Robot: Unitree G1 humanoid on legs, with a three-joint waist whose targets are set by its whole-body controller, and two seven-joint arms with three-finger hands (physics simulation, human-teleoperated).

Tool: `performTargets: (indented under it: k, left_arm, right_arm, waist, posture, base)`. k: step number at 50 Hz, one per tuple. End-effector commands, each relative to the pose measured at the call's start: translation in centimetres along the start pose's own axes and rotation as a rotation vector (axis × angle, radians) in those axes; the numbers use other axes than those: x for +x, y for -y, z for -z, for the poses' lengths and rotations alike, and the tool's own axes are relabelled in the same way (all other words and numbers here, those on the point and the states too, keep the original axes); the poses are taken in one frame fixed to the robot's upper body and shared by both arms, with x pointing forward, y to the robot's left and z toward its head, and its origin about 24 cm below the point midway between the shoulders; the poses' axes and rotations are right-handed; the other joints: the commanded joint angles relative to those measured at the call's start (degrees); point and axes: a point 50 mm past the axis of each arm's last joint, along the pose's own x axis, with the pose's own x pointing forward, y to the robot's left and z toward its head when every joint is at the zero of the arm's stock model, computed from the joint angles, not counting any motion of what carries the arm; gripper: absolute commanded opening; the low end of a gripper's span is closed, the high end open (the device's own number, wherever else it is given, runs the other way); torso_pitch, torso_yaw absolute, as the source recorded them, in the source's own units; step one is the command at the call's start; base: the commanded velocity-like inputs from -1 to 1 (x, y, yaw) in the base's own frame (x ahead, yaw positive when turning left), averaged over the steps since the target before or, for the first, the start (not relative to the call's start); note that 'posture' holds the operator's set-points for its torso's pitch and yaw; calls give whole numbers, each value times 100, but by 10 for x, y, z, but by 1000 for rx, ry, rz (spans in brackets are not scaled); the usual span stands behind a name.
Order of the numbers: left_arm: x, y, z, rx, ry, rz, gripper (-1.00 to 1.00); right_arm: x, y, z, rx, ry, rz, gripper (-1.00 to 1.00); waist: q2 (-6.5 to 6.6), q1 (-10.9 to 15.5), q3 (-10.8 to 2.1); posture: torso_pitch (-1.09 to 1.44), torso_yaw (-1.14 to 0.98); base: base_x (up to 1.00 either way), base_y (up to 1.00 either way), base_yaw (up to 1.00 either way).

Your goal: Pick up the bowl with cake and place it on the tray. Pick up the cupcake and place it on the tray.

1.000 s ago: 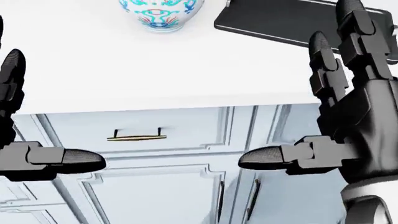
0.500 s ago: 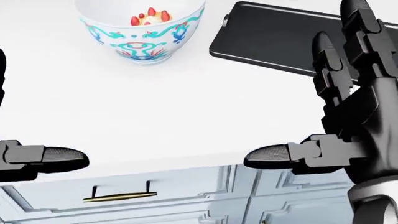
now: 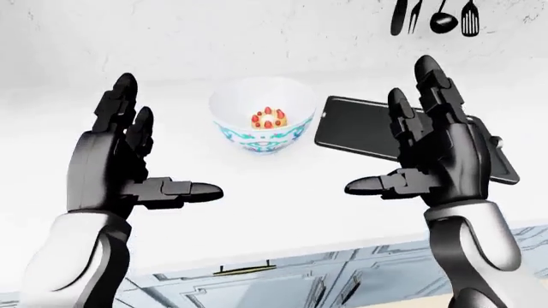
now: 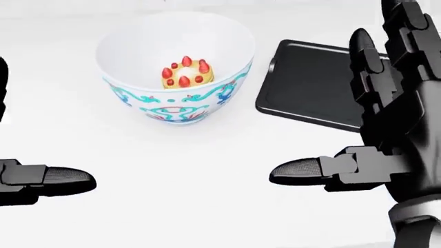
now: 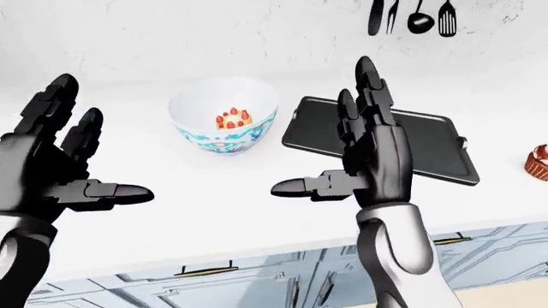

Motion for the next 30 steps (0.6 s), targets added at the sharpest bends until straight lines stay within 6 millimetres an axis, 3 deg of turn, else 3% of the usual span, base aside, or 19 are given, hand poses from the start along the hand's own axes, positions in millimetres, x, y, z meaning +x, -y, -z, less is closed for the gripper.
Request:
performTargets:
  k: [1,2,3,14,25,30]
  left_arm:
    - [-3,-1,-14,14,103,-16,100]
    - [-3,-1,-14,14,102,-15,100]
    - [-4,-1,-14,13,103,-16,100]
    - [-6,-5,-13,10,103,-21,100]
    - [-9,-10,-14,15,102,-32,100]
    - [-8,-7,-16,12,104,-28,100]
  right_arm:
    - [-1,-3,-14,-4,99,-23,100]
    - [-2,-3,-15,-3,103,-23,100]
    - [-2,-3,-16,-4,105,-23,100]
    - [8,-8,-50,-154,140,-36,100]
    - [49,-29,-101,-482,187,-86,100]
    - [69,-43,-88,-652,138,-174,100]
  waist:
    - [-13,5,79]
    - [-10,-8,-180]
    - [-6,-14,-261]
    - [-27,-52,-216]
    - [-4,-47,-109]
    - [19,-50,-60]
  posture:
    - [0,0]
    - [0,0]
    - [0,0]
    - [0,0]
    - [0,0]
    - [0,0]
  base:
    - [0,0,0]
    - [0,0,0]
    - [0,0,0]
    - [0,0,0]
    - [0,0,0]
    - [0,0,0]
